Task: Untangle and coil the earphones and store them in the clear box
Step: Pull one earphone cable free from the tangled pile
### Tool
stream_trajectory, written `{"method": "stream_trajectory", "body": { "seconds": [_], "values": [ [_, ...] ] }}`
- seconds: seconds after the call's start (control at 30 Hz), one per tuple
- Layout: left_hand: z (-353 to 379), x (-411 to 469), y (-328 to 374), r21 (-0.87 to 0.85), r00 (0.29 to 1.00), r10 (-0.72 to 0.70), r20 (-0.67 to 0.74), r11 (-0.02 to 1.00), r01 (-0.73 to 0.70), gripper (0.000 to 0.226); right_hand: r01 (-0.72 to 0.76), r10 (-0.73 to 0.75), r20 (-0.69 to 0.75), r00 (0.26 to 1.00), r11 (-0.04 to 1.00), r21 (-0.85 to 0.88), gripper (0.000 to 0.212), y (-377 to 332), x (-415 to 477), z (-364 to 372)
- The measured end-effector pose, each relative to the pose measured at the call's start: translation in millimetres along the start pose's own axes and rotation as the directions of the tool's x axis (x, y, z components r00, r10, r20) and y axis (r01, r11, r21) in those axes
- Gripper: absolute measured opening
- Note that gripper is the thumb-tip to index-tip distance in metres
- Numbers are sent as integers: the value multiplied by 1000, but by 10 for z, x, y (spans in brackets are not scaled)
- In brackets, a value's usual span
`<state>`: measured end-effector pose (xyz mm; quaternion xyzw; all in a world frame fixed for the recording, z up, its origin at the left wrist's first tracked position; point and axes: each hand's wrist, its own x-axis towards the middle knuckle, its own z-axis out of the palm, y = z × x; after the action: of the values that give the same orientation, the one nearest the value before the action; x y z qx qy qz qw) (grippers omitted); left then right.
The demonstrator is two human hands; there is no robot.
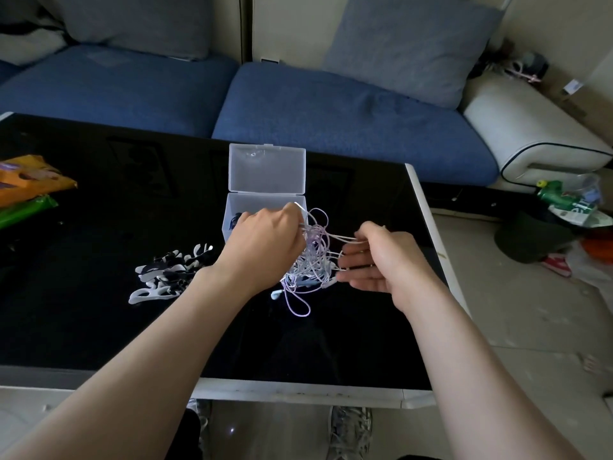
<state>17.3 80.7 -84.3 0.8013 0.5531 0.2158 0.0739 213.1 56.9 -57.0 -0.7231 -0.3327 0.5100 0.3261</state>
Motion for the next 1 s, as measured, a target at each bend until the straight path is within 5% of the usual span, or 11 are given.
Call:
{"method": "stream_trajectory", "body": {
  "seconds": [0.13, 0.23, 0.37, 0.47, 0.77, 1.0],
  "values": [
    [-37, 0, 30, -13, 999, -27, 31, 1000, 27, 12, 22, -82, -244, 966, 970, -240, 30, 134, 52, -83],
    [-80, -12, 52, -63, 995, -98, 34, 993, 100, 7, 160, -340, -343, 876, 874, -458, 26, 174, 113, -125],
    [-104, -23, 89, -135, 997, -58, 45, 989, 63, 21, 611, -709, -140, 691, 677, -410, 10, 59, -13, 41],
    [-74, -4, 68, -166, 998, -20, 63, 986, 31, 27, 768, -803, 70, 591, 534, -354, 13, 72, -67, 196],
    [11, 10, 16, -280, 993, 60, 101, 960, -29, 6, 696, -739, 108, 665, 561, -448, 7, 175, 94, 198],
    [-70, 2, 67, -346, 985, 27, 171, 938, 34, 26, 693, -737, 142, 661, 527, -491, 5, 190, 113, 212]
  ]
}}
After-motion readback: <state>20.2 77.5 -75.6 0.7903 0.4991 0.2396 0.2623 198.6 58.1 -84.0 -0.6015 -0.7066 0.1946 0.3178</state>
